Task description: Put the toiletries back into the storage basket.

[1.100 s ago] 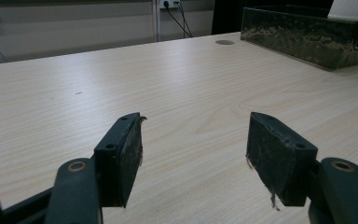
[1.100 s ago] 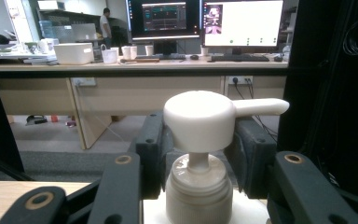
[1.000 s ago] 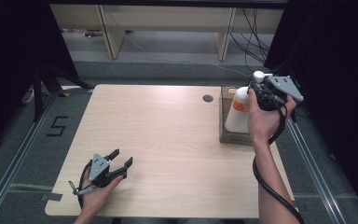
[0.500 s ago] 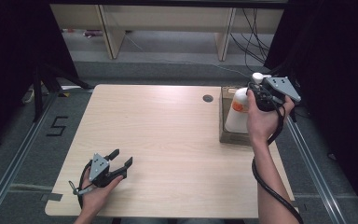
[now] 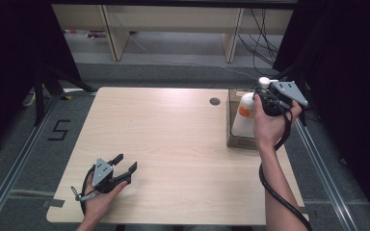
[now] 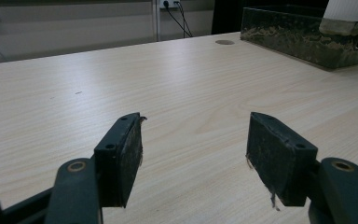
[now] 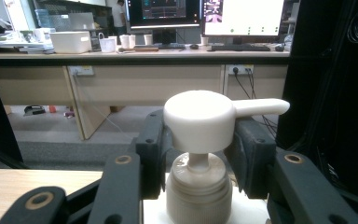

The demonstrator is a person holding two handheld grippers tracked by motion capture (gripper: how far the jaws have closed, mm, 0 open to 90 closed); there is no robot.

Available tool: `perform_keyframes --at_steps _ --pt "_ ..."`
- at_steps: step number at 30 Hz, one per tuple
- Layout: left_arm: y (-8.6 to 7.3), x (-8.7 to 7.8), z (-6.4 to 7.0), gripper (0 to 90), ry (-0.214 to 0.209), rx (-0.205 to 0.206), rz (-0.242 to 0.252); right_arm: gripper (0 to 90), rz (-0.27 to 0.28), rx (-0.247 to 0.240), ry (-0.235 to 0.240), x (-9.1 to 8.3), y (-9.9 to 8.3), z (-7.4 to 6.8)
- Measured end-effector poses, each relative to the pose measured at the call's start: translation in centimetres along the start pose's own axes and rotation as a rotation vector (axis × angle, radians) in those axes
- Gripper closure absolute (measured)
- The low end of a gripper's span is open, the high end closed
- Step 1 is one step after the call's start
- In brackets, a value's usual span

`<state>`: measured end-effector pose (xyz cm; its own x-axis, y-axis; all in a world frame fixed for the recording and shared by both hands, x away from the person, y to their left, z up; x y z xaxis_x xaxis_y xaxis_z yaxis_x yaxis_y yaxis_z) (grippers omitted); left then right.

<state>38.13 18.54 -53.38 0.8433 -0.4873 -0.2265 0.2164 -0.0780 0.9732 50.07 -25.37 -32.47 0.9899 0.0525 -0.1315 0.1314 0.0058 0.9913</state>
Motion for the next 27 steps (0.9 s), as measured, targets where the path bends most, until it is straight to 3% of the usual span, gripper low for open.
perform_keyframes --at_steps 2,27 --pt "0.0 0.0 0.0 35.5 -0.001 0.0 0.001 60.2 -0.007 0.018 0.003 0.0 -0.1 -0.2" --pt "0.0 0.0 0.0 35.5 -0.001 0.001 0.0 60.2 -0.043 0.003 0.008 0.3 -2.0 -0.4"
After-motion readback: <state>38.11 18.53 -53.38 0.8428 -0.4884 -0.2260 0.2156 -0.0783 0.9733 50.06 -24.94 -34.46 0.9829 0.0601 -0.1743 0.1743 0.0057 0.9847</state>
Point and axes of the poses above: each handheld gripper's, and its own axes: x roughly forward along the jaws, y roughly out of its top, z roughly to its right, the point moved 5 cm from there along x, roughly forward along the jaws, and after that the axes turned 1 degree about -x, right-handed, at the moved point
